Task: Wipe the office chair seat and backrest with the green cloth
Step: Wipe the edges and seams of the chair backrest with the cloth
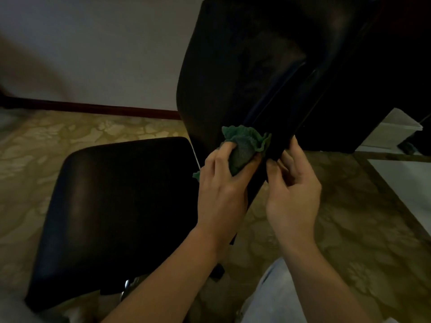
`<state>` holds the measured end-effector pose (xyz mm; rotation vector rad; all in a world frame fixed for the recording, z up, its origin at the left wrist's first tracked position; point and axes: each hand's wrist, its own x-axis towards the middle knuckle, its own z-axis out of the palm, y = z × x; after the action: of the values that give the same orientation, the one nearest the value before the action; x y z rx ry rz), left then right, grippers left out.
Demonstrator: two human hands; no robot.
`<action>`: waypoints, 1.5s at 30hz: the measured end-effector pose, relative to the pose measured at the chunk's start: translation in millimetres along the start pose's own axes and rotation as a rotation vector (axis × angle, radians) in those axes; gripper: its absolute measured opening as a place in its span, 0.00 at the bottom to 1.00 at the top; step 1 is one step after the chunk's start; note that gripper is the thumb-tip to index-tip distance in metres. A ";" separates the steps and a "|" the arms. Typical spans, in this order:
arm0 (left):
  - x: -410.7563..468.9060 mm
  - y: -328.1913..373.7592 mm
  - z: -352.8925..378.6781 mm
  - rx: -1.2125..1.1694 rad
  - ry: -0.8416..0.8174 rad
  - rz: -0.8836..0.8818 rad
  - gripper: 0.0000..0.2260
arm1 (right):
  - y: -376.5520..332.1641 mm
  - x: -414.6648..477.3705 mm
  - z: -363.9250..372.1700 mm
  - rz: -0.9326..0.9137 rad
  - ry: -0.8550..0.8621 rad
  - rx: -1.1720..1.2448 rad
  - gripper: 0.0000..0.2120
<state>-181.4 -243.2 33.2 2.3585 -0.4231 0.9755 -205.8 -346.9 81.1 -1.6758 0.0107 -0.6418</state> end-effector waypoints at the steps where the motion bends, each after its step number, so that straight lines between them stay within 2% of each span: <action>1: -4.1 -3.1 0.0 0.004 -0.020 0.001 0.15 | -0.3 -0.3 0.5 -0.004 0.007 -0.002 0.26; 6: -25.0 -17.3 -12.2 0.039 -0.118 -0.015 0.14 | 4.8 0.5 0.3 0.022 0.006 0.014 0.25; 9: -15.9 -16.0 -30.6 0.043 -0.022 -0.034 0.14 | 13.3 -3.4 1.4 0.129 -0.023 0.115 0.21; 12: 6.6 -12.5 -38.6 0.036 0.039 0.024 0.15 | 19.0 -11.0 3.7 0.224 -0.025 0.188 0.17; 15: 16.7 -3.7 -29.4 0.085 -0.032 0.064 0.15 | 20.4 -14.0 3.4 0.292 -0.001 0.245 0.14; 19: 4.5 7.7 -12.4 0.123 -0.088 -0.013 0.16 | 20.6 -10.0 3.1 0.354 0.053 0.254 0.13; 25: 1.2 4.3 -8.3 0.142 -0.081 -0.026 0.18 | 20.8 -8.6 2.3 0.340 0.037 0.236 0.13; 33: -26.4 -13.4 -22.4 0.178 -0.254 -0.041 0.20 | 24.5 -7.5 1.8 0.275 -0.010 0.205 0.17; 40: 2.3 -1.0 -32.3 0.151 -0.104 0.031 0.16 | 31.1 -8.9 -8.7 0.285 -0.024 0.191 0.15; 45: 2.4 -3.2 -17.0 0.192 -0.175 -0.003 0.18 | 33.2 -10.1 -8.2 0.287 -0.024 0.160 0.15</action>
<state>-187.6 -230.8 43.7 2.6290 -0.4076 0.8434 -206.4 -358.1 47.2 -1.4912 0.1759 -0.3949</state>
